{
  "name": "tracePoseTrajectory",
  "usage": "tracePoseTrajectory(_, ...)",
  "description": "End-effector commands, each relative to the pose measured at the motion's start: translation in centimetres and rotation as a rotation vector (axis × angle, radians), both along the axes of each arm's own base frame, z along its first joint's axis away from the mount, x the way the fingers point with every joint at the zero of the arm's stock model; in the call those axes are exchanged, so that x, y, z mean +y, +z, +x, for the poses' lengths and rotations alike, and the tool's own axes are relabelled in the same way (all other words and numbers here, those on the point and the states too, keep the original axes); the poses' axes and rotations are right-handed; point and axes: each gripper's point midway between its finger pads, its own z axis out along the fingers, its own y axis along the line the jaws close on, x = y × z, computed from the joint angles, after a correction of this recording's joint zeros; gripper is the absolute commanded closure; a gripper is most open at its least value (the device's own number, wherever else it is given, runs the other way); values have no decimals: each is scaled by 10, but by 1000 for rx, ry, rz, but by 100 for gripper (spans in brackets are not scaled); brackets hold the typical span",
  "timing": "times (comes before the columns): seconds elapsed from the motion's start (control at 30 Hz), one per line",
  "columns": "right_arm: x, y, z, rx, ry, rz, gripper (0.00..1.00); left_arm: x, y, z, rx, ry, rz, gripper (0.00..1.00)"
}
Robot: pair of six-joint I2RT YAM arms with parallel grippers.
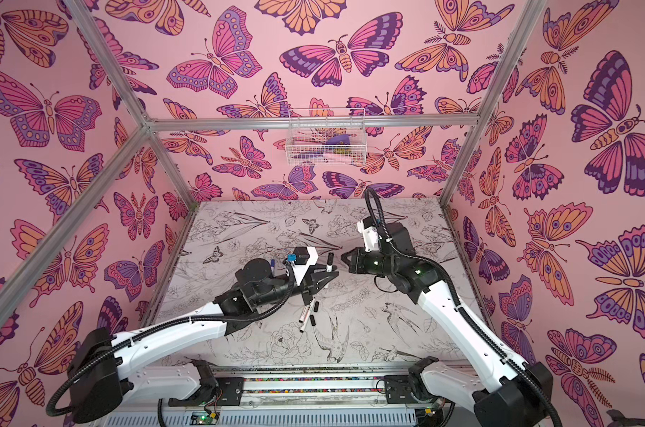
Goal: Insert the pens into the pen caps
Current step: 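Open and withdraw the right gripper while the left gripper lowers the capped marker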
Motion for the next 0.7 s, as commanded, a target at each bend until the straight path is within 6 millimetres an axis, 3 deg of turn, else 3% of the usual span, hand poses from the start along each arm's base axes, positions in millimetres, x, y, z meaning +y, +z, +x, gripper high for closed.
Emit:
tracePoseTrajectory(0.0,-5,29,-3,-79,-6,33,99,1,-7,-5,48,-17,-27,100)
tracePoseTrajectory(0.13,-9,32,-3,-100,-33,45,98,6,-14,2,83,15,-30,100)
tracePoseTrajectory(0.43,-7,17,-2,-43,-35,39,98,34,-38,34,294,122,-113,100)
tracePoseTrajectory(0.57,-5,9,-1,-23,-26,29,98,60,-61,62,444,257,-130,100)
tracePoseTrajectory(0.67,-4,3,1,-5,-24,28,98,93,-94,88,573,470,-79,100)
